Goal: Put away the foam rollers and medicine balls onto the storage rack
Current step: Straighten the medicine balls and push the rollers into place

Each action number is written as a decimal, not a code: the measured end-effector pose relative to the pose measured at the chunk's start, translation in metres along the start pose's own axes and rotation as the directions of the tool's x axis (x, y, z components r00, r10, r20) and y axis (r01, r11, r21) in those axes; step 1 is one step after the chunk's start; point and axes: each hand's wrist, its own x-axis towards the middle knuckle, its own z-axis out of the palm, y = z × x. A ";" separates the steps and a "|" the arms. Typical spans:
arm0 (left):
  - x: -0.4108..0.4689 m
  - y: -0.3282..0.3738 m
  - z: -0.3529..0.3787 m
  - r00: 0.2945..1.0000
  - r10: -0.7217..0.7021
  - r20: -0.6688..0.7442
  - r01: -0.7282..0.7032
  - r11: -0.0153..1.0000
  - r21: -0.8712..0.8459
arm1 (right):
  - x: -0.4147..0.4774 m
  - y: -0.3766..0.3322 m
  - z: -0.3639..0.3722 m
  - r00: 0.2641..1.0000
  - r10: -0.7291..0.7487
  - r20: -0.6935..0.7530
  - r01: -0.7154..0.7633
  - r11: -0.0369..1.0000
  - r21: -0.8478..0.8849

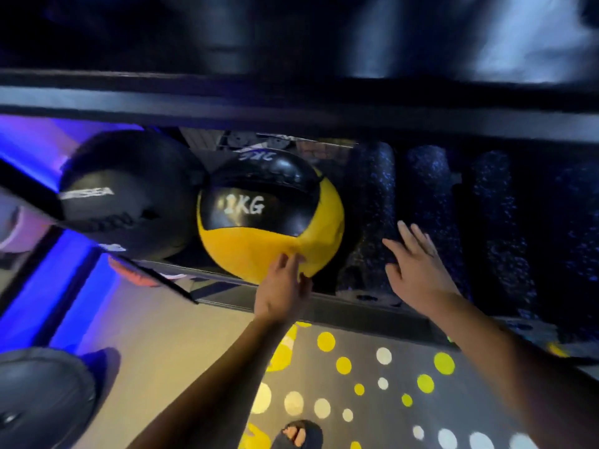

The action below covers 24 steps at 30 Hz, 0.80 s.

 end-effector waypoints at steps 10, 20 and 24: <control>-0.003 -0.158 -0.097 0.948 -0.227 -0.221 0.236 0.972 0.013 | 0.144 -0.215 -0.053 0.998 -0.018 -0.056 0.027 0.987 0.156; 0.076 -0.176 -0.118 0.605 -0.478 0.637 0.767 0.134 -0.628 | 0.203 -0.252 -0.049 0.942 0.271 -0.197 -0.226 0.948 0.223; 0.081 -0.190 -0.100 0.543 -0.348 0.764 0.794 -0.084 -0.602 | 0.217 -0.234 -0.055 0.922 0.359 -0.143 -0.322 0.918 0.230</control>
